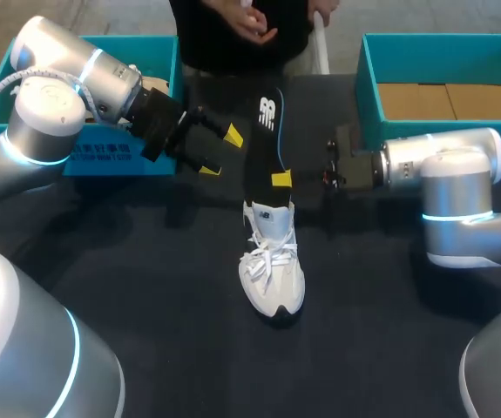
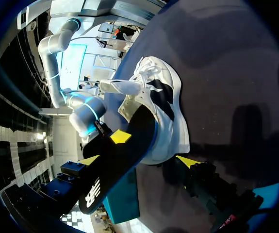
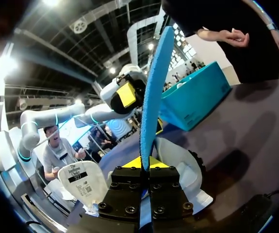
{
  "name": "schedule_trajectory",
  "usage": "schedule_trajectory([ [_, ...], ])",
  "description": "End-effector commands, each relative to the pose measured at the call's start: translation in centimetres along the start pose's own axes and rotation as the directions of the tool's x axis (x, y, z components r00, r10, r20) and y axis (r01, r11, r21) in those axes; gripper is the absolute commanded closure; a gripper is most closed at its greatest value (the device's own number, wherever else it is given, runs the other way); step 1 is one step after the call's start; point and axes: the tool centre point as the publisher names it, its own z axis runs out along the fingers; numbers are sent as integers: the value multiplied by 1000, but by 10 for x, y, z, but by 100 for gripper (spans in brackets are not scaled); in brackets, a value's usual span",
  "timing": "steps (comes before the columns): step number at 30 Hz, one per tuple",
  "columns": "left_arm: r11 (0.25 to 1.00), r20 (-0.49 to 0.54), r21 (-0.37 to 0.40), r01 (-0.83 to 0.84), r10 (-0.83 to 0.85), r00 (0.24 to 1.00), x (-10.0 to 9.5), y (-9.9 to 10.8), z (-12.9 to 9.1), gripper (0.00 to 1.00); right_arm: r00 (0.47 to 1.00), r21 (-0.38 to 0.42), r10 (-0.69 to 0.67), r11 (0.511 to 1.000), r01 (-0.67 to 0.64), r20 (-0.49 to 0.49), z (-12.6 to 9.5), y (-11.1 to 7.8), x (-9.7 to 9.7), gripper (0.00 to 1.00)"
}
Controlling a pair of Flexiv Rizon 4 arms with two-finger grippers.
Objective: Take the shoe out of the shoebox, open the shoe tongue, remove and reinsert the insole, then place the shoe into the shoebox
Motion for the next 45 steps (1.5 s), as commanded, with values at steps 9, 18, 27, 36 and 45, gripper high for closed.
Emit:
schedule_trajectory([
  [9,1000,1,-1,-2,2,1000,0,0,1,0,999,25,-34,999,34,13,-5,-1,10,100],
  [18,1000,1,-1,-2,2,1000,0,0,1,0,999,58,-39,998,39,-6,-4,-10,14,100],
  [27,1000,1,-1,-2,2,1000,0,0,1,0,1000,78,-17,997,18,-14,-2,-18,13,100],
  [36,1000,1,-1,-2,2,1000,0,0,1,0,1000,74,-26,997,27,-8,-3,-11,14,66],
  [45,1000,1,-1,-2,2,1000,0,0,1,0,999,93,-54,994,55,-9,-2,5,14,74],
])
